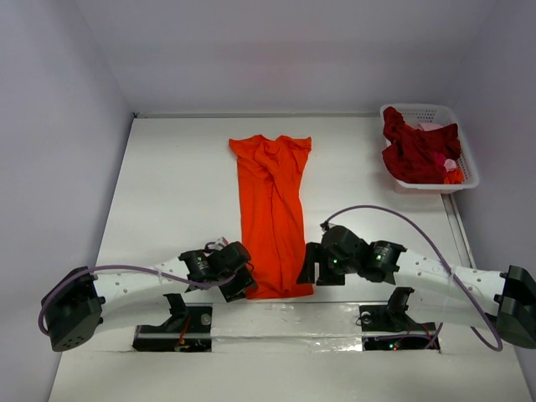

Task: Fold and stack the t-shirts
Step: Grab the bottom of the folded rectangular tshirt with both arms

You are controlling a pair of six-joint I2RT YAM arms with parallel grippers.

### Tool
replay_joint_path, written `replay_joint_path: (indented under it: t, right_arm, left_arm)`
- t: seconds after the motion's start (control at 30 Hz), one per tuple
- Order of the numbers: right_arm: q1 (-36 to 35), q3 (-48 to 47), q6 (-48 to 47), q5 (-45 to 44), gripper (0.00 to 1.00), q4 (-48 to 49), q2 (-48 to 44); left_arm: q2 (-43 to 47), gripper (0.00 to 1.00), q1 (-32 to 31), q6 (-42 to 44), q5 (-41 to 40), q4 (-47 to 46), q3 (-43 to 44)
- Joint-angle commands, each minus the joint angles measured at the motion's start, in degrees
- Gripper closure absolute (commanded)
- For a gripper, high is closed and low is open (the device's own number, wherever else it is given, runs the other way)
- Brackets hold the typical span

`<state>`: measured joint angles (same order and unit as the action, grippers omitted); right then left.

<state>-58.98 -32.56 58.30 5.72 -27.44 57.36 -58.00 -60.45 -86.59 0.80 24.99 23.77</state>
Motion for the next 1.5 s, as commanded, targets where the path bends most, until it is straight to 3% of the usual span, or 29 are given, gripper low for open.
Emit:
replay_joint_path:
  t: [0.0,0.37,0.73,1.0,1.47]
  right_arm:
    - [-0.6,-4.1,0.1,-1.8,0.26,-1.3,-0.9]
    - [-0.6,-6.3,-0.8,-1.8,0.25,-1.7,1.2]
    - [-0.6,-5.9,-0.5,-1.1,0.25,-1.3,1.6]
    - [-0.6,-5.4,1.4,-3.2,0.25,-0.9,8.7]
    - [-0.6,0.6,6.5,-0.4,0.26,10.2,17.6]
  left_arm:
    - [-0.9,0.58,-0.4,-0.9,-3.6,4.2,1.2]
    - [-1.7,0.71,-0.4,-1.0,-3.1,4.9,1.7]
    - [-0.6,0.74,-0.4,-1.7,-2.6,6.2,1.5]
    - [-1.4,0.76,-0.4,-1.4,-2.6,5.7,1.6]
    - [-1.2,0.76,-0.4,-1.4,-2.6,6.2,2.0]
